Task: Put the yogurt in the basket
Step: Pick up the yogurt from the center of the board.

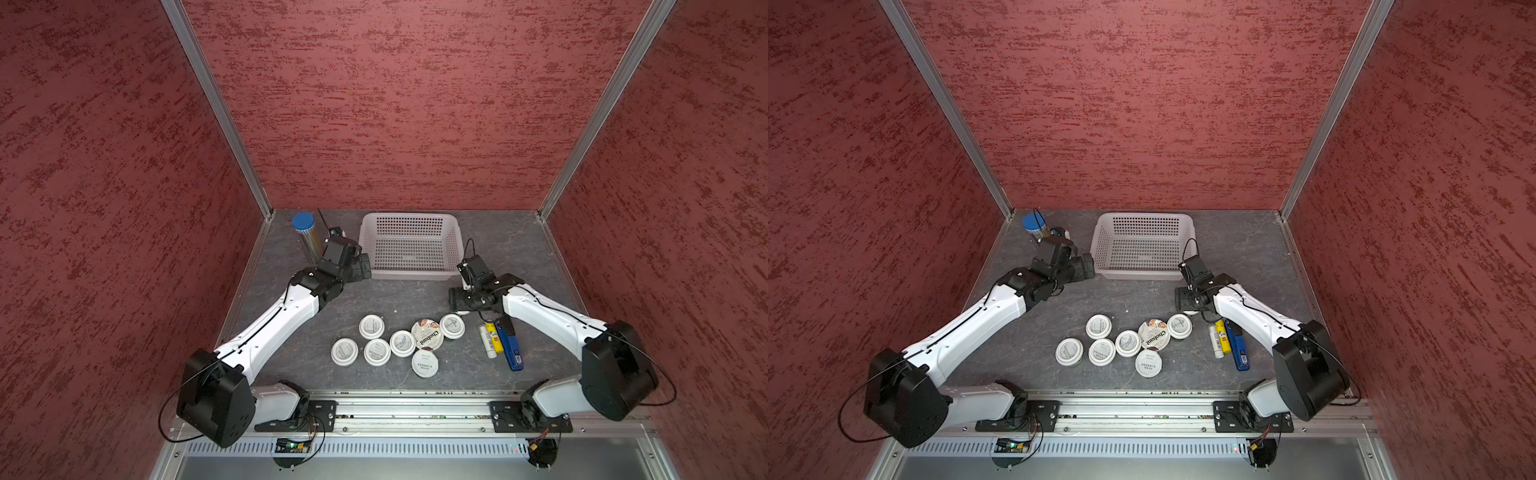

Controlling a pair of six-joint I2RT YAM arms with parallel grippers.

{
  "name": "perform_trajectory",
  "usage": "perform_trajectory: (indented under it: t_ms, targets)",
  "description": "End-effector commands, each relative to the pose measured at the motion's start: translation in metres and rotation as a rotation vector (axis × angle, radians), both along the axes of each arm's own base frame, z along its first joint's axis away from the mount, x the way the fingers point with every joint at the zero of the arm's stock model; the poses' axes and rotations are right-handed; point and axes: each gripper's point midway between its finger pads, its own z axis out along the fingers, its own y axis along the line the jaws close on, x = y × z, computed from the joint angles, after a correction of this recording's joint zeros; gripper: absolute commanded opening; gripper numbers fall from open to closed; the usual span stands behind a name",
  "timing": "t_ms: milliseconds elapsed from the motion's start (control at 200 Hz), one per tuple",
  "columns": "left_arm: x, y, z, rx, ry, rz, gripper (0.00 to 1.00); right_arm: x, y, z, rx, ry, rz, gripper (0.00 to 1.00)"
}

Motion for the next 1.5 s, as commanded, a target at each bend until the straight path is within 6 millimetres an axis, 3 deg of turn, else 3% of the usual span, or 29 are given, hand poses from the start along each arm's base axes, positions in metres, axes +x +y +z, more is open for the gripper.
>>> perform_trajectory:
  t_ms: [0,441,1067,1302,1498]
  targets:
    - [0.005,-0.003,0.013,-0.027,-0.027,0.0,1.0,-0.002,-0.003,-0.007,-0.009,0.007,-0.001,0.76]
    - [0.006,-0.002,0.015,-0.023,-0.032,0.002,1.0,-0.003,-0.006,-0.011,-0.014,0.003,-0.004,0.74]
    - [0.008,0.004,0.019,-0.056,-0.016,0.023,1.0,0.007,-0.015,0.014,-0.059,-0.071,-0.027,0.7]
    - [0.008,0.006,0.022,-0.063,-0.011,0.026,1.0,0.014,-0.022,0.033,-0.104,-0.101,-0.032,0.7]
    - [0.008,0.006,0.025,-0.07,-0.001,0.032,1.0,0.025,-0.028,0.071,-0.12,-0.158,-0.042,0.69]
